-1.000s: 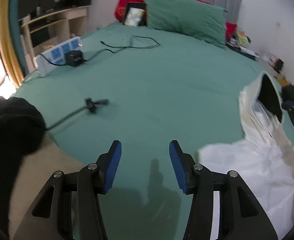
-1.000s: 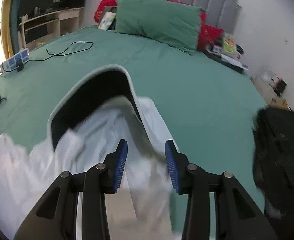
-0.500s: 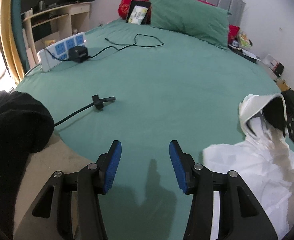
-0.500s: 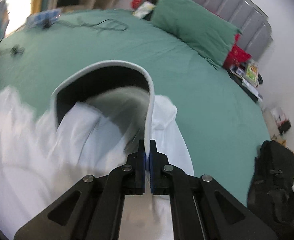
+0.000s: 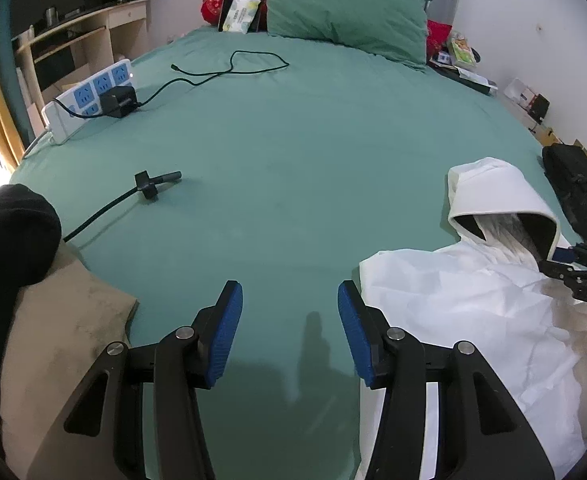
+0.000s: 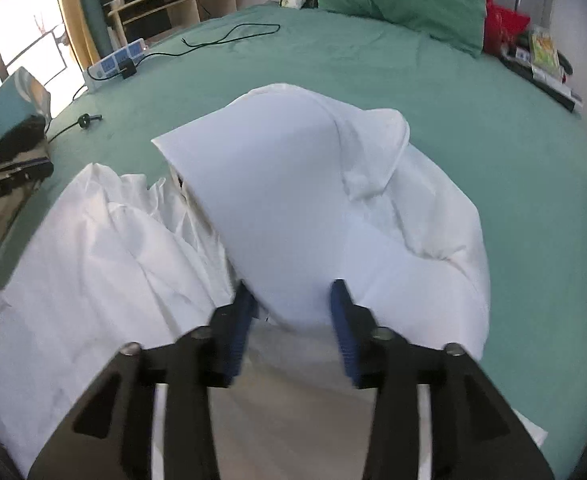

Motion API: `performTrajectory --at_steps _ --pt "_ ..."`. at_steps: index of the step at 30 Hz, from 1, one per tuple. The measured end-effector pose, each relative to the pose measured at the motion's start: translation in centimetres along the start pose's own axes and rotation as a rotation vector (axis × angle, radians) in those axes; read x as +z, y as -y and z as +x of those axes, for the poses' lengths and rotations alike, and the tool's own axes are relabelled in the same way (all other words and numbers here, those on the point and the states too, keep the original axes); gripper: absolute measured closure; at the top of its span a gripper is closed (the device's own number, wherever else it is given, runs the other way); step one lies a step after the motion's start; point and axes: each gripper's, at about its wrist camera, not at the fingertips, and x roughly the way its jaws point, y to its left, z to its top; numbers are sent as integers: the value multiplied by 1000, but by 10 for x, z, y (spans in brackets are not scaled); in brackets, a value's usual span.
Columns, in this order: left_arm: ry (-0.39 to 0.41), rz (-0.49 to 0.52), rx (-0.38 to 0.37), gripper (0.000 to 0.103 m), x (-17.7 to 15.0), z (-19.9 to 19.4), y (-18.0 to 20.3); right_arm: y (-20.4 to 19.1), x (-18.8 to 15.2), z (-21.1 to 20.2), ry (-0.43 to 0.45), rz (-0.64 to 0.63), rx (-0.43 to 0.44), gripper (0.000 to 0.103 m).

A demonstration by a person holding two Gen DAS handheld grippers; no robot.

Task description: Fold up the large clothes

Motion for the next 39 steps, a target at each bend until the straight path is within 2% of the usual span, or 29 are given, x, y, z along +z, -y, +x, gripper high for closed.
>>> performTrajectory --at_steps 1,2,8,13,15,18,21,23,28,32,37,39 --pt "1 -1 -1 51 1 0 0 1 1 -4 -3 2 12 35" --pt "2 -2 -3 51 1 0 0 2 3 -13 7 2 22 33" --pt "18 -37 -1 51 8 -3 -10 11 27 -66 117 -4 37 27" --pt "27 -67 10 51 13 -3 -21 23 77 -93 269 6 14 16" --pt "27 -74 20 51 15 -1 -26 32 104 -85 281 57 -27 15" --pt "13 -74 51 51 16 4 -33 38 134 -47 208 130 -53 15" --pt "1 -85 73 51 16 8 -40 39 146 2 77 119 16 14" --pt "-8 -97 70 51 16 9 -43 34 144 24 13 49 43 14" --pt "-18 -86 63 51 13 11 -40 -1 110 62 -199 -169 158 7" --pt "-27 -69 55 51 10 12 -34 -22 87 75 -263 -366 79 2" --pt "-28 -46 54 51 8 14 -29 -19 96 95 -340 -409 82 2" --pt "-31 -43 56 51 8 15 -29 -24 104 100 -334 -443 68 3"
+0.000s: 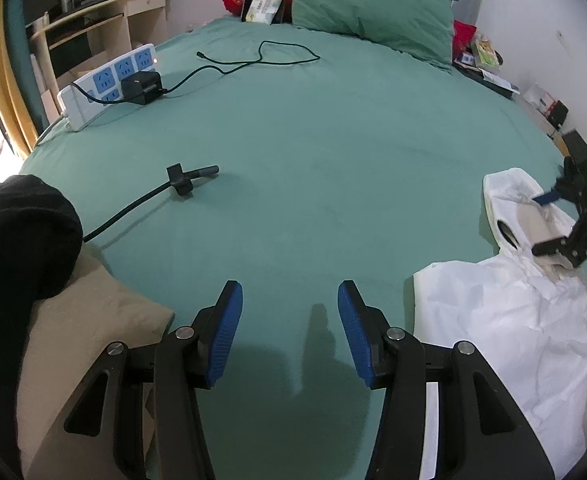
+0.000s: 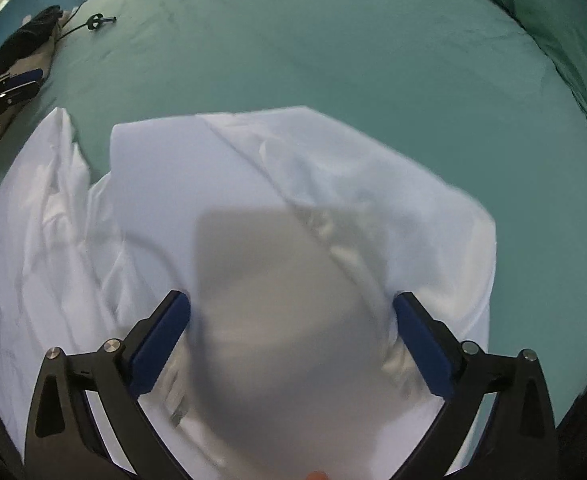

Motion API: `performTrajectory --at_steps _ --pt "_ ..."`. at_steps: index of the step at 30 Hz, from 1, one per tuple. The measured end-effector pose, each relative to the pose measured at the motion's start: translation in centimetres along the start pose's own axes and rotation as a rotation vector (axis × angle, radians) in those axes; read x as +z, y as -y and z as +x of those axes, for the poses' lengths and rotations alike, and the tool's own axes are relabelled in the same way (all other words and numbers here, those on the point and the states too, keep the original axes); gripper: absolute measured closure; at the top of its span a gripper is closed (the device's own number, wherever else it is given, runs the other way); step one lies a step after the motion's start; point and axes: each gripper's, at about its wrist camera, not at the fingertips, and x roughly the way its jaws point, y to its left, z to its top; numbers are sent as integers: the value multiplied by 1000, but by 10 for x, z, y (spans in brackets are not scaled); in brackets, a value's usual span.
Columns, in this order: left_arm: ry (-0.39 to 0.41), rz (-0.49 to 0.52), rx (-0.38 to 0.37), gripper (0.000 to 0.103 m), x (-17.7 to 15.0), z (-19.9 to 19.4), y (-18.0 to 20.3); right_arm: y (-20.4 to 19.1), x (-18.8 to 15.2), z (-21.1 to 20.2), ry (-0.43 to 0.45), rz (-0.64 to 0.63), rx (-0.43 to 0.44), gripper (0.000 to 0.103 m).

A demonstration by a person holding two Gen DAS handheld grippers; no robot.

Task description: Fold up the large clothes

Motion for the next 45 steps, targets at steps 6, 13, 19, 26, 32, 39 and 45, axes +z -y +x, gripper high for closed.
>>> performTrajectory --at_steps 6,13,19,26,32,39,45 --pt "-21 -1 -18 51 -2 3 3 -35 12 -17 46 -123 -39 72" --pt "12 15 -54 51 -1 -14 16 -125 -15 -40 158 -350 -508 82" --pt "51 25 -93 51 -5 -39 31 -228 -64 -27 233 -481 -908 82" --pt "90 38 -187 51 -22 -72 60 -290 -122 -13 301 -378 -959 71" --pt "70 30 -280 51 -32 -75 93 -285 -145 -27 301 -209 -773 55" --pt "60 1 -346 51 -10 -65 139 -255 -176 -71 406 44 -654 55" --pt "84 25 -337 51 28 -60 157 -179 -164 -116 458 -31 -526 37"
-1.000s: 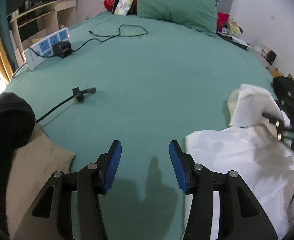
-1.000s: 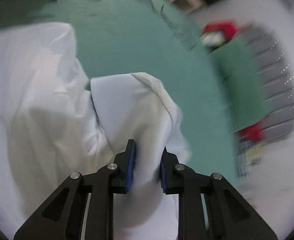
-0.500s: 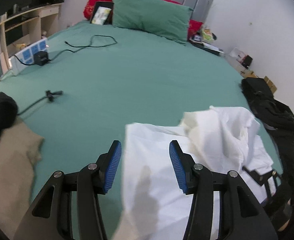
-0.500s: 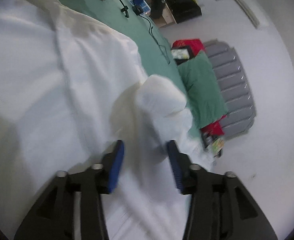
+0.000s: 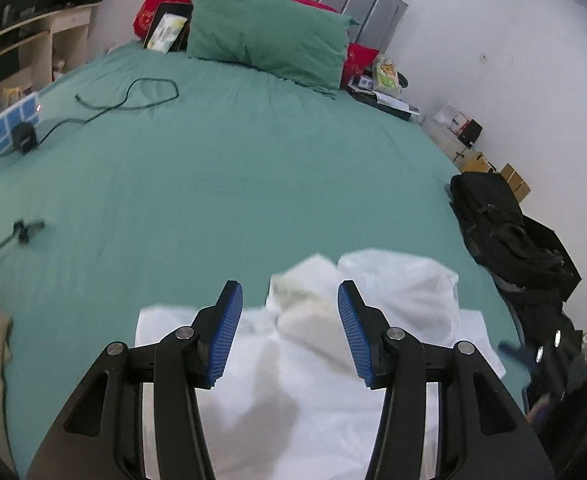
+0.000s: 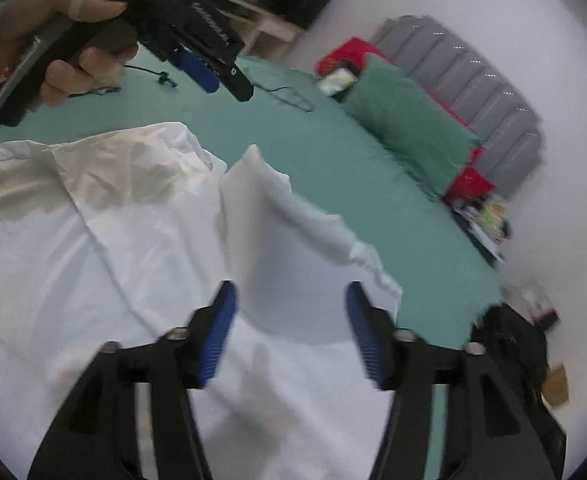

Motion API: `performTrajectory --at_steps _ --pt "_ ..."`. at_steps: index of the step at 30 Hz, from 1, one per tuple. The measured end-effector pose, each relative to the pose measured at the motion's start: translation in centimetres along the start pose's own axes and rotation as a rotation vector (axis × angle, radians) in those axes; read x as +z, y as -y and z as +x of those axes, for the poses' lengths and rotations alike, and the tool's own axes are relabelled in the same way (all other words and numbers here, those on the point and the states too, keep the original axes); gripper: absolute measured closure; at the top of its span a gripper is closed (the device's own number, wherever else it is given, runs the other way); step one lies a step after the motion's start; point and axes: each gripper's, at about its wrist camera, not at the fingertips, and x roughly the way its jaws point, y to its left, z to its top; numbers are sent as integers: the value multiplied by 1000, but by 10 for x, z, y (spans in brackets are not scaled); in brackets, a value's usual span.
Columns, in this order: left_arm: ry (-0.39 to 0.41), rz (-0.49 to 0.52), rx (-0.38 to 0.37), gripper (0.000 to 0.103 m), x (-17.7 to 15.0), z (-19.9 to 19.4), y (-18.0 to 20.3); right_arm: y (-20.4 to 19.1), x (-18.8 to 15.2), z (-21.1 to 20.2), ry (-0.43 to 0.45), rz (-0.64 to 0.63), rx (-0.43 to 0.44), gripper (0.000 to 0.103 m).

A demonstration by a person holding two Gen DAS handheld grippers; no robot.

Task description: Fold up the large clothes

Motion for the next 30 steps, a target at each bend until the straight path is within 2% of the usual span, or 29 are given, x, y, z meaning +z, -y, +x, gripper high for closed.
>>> performTrajectory --at_steps 2,4,7,10,11,12,13,14,15,18,20,23,26,27,29,30 --pt "-7 -7 -19 51 13 10 4 21 10 15 -7 -75 36 34" --pt "-54 -15 -47 51 24 30 6 29 20 30 -50 -183 95 24" --pt "-180 9 -27 51 26 65 11 28 28 50 -142 -324 190 23" --pt "-292 56 -11 51 15 90 18 20 37 83 -262 -411 338 23" --pt "-318 65 -11 51 10 94 20 17 35 93 -301 -436 370 23" --pt "-331 68 -12 51 5 94 21 13 33 100 -321 -466 363 25" --pt "-349 73 -10 51 -2 94 21 11 28 97 -324 -484 350 43" --pt "-354 77 -5 51 -6 93 22 10 26 99 -331 -485 348 70" --pt "-357 85 3 51 -11 90 22 11 24 101 -363 -464 376 102" --pt "-356 107 23 51 -25 79 23 2 5 85 -335 -477 364 103" --pt "-361 125 37 51 -38 72 26 -9 -14 75 -324 -482 309 103" --pt "-366 161 40 51 -54 62 29 -17 -38 55 -310 -429 278 103" --pt "-349 152 59 51 -70 50 31 -8 -47 44 -312 -270 257 103" --pt "-338 140 56 51 -74 45 31 1 -49 41 -310 -181 258 103" --pt "-315 116 51 51 -82 37 28 25 -48 36 -290 23 239 94" --pt "-308 107 52 51 -83 38 31 38 -45 35 -277 119 216 71"
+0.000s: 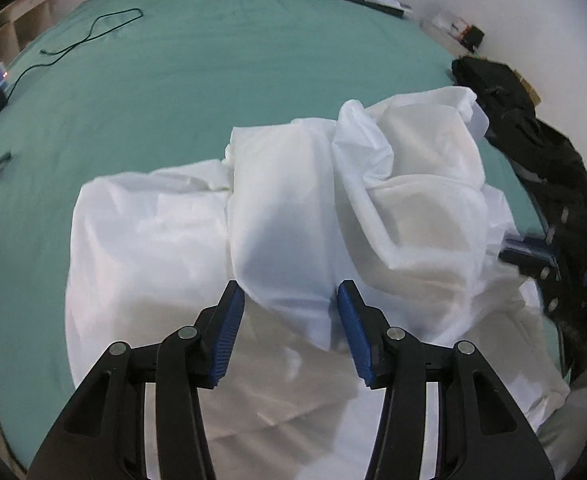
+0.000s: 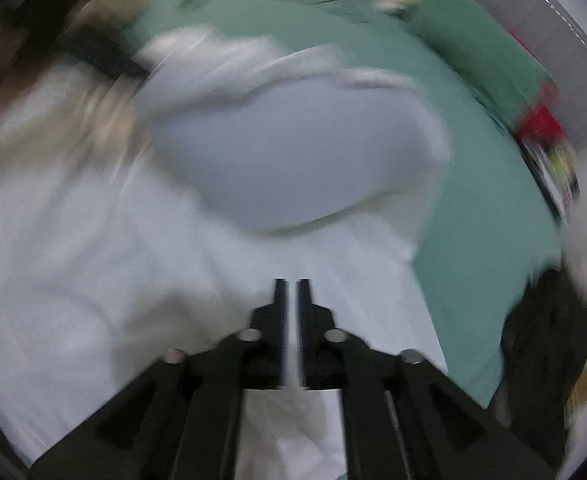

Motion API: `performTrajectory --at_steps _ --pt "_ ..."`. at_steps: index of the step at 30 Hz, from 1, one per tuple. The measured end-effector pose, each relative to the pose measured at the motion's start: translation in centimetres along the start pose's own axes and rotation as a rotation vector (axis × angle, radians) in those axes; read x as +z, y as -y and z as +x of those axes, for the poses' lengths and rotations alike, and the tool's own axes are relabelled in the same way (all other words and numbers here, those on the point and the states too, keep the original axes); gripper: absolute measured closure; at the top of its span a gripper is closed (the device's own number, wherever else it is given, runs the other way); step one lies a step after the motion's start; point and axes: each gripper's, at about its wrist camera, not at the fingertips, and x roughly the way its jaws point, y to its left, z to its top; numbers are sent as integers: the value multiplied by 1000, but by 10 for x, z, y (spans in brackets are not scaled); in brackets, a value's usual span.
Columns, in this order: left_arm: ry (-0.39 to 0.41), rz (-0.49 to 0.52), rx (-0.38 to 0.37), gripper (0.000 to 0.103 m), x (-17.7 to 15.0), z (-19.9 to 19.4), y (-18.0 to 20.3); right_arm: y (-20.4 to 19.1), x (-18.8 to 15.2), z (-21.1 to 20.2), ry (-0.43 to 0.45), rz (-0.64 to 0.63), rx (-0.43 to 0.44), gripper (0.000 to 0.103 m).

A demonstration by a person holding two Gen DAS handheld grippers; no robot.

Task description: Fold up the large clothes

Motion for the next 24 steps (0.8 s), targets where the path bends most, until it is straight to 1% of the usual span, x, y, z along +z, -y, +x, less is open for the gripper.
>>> performTrajectory --at_steps 1,2,3,5,7,8,11,13,14,17,19,20,21,22,23,24 --pt "11 -16 -1 51 -3 -1 0 10 5 -4 26 90 0 41" --pt "20 -27 -1 51 -6 -2 1 20 11 -9 59 169 2 30" --pt "28 -33 -2 51 -8 -2 2 31 15 -17 93 247 2 23" --pt "41 -40 3 51 -12 -2 4 45 33 -19 141 366 12 23" --pt "50 -40 4 51 -15 -1 7 49 50 -18 158 465 32 23" --pt "55 -44 0 51 -17 -2 8 48 58 -12 147 518 37 23" --pt "67 -64 -9 51 -22 -3 10 45 74 17 86 621 45 23" --pt "80 -65 -17 51 -27 -4 18 41 77 35 36 656 67 23" --pt "85 -63 -25 51 -28 -5 21 46 77 43 24 653 64 23" --pt "84 -54 -42 51 -31 -6 24 32 63 43 13 607 11 23" --pt "87 -52 -44 51 -35 -8 22 31 47 39 6 594 2 24" --pt "85 -56 -50 51 -34 -8 20 31 34 38 5 598 4 25" --pt "80 -64 -58 51 -32 -8 19 34 21 38 -2 603 7 33" --pt "77 -77 -68 51 -32 -8 16 40 15 35 -15 608 11 42" --pt "74 -90 -80 51 -31 -8 14 43 0 37 -33 622 9 45" --pt "71 -95 -80 51 -31 -8 13 47 -11 38 -49 641 7 45"
